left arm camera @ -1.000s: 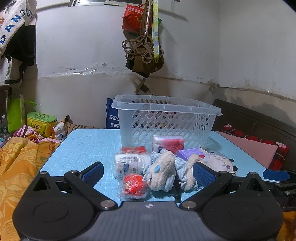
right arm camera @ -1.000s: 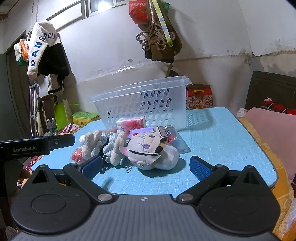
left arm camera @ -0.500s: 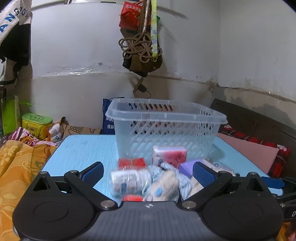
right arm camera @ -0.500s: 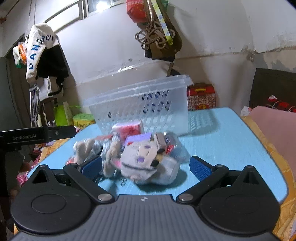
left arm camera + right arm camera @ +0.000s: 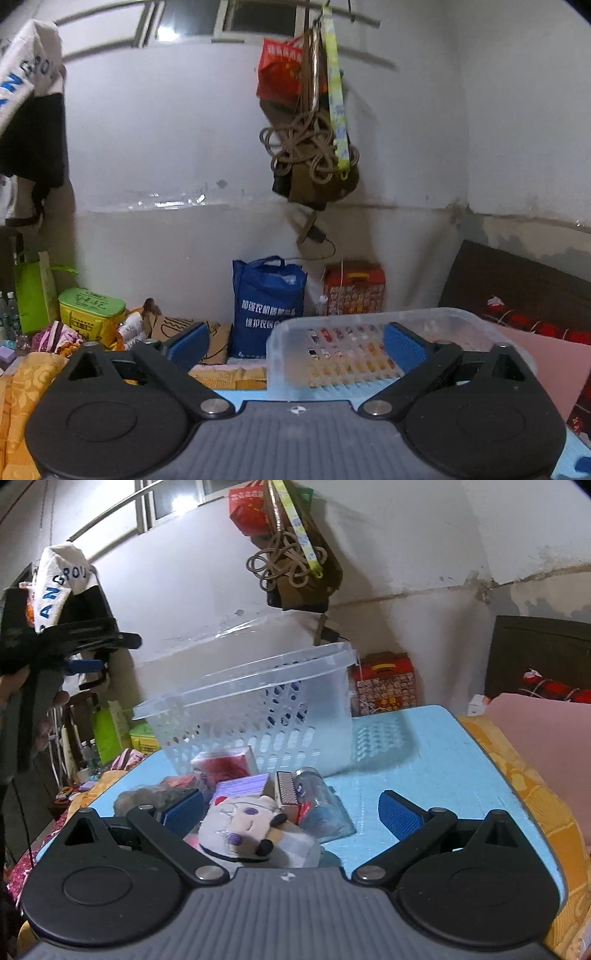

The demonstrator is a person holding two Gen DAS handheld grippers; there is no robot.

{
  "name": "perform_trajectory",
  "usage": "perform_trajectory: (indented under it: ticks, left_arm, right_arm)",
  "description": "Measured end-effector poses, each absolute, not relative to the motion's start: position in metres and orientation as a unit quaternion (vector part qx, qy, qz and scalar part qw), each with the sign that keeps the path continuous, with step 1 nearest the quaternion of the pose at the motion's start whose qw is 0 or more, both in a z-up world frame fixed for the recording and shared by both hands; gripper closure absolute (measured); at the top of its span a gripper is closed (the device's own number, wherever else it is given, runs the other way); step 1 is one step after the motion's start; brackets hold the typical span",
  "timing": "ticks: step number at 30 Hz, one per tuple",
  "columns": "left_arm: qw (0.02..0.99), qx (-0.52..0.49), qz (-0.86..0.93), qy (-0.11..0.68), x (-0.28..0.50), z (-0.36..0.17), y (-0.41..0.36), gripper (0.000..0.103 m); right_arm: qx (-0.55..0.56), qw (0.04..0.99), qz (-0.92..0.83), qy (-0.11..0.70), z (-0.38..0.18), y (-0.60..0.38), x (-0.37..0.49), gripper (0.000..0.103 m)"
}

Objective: Organize objects
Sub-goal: 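Grasp the clear basket rim with the left tool and pull it closer, then grasp the white cat plush with the right tool while the left tool holds the basket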

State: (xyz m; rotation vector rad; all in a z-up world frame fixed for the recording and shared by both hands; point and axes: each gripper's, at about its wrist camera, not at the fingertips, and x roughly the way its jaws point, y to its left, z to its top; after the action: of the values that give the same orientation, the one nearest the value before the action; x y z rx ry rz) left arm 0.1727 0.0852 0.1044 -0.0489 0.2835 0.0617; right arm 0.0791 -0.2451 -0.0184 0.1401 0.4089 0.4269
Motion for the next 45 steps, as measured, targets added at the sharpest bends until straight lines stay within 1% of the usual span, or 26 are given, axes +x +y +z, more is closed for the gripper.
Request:
perform_trajectory:
  ticks: [1, 2, 3, 5, 6, 7, 9, 14, 19, 23, 28, 32, 36, 45]
  left_arm:
    - [0.986, -0.018, 0.031, 0.160, 0.184, 0.105, 0.086, 0.017]
    - [0.984, -0.011, 0.030, 0.176, 0.193, 0.104, 0.087, 0.022]
    - [0.983, -0.008, 0.028, 0.182, 0.198, 0.102, 0.087, 0.029]
    - [0.981, -0.002, 0.036, 0.191, 0.204, 0.096, 0.089, 0.037]
    - [0.980, 0.002, 0.043, 0.195, 0.207, 0.093, 0.089, 0.046]
    - [0.979, 0.003, 0.048, 0.198, 0.209, 0.090, 0.089, 0.050]
    - [0.978, 0.000, 0.047, 0.205, 0.211, 0.081, 0.088, 0.051]
    - [0.976, -0.024, 0.034, 0.216, 0.214, 0.068, 0.092, 0.061]
    - [0.974, -0.022, 0.035, 0.223, 0.218, 0.057, 0.091, 0.080]
    - [0.976, -0.002, 0.051, 0.210, 0.215, 0.053, 0.085, 0.085]
    - [0.978, 0.012, 0.055, 0.202, 0.213, 0.051, 0.083, 0.085]
    - [0.979, 0.016, 0.054, 0.194, 0.211, 0.051, 0.082, 0.085]
    - [0.980, 0.012, 0.049, 0.191, 0.209, 0.050, 0.084, 0.083]
    - [0.983, 0.004, 0.038, 0.181, 0.203, 0.047, 0.086, 0.080]
  right_arm:
    - [0.070, 0.955, 0.207, 0.199, -0.018, -0.245, 0.079, 0.000]
    - [0.069, 0.956, 0.206, 0.198, -0.018, -0.245, 0.078, 0.000]
    - [0.065, 0.957, 0.203, 0.197, -0.017, -0.244, 0.077, 0.000]
    - [0.057, 0.959, 0.199, 0.193, -0.016, -0.242, 0.076, 0.000]
    - [0.052, 0.960, 0.197, 0.192, -0.016, -0.241, 0.075, 0.000]
    - [0.049, 0.961, 0.194, 0.191, -0.016, -0.239, 0.075, 0.000]
    - [0.045, 0.961, 0.194, 0.191, -0.015, -0.237, 0.076, 0.000]
    - [0.035, 0.961, 0.192, 0.194, -0.016, -0.230, 0.076, 0.000]
    - [0.027, 0.963, 0.184, 0.196, -0.018, -0.226, 0.074, 0.000]
    - [0.022, 0.965, 0.176, 0.191, -0.020, -0.225, 0.070, 0.000]
    - [0.019, 0.968, 0.170, 0.185, -0.020, -0.220, 0.065, 0.000]
    - [0.009, 0.967, 0.175, 0.182, -0.022, -0.212, 0.058, 0.000]
    - [0.008, 0.965, 0.189, 0.183, -0.027, -0.202, 0.055, 0.005]
    - [-0.026, 0.960, 0.182, 0.212, -0.049, -0.186, 0.075, 0.005]
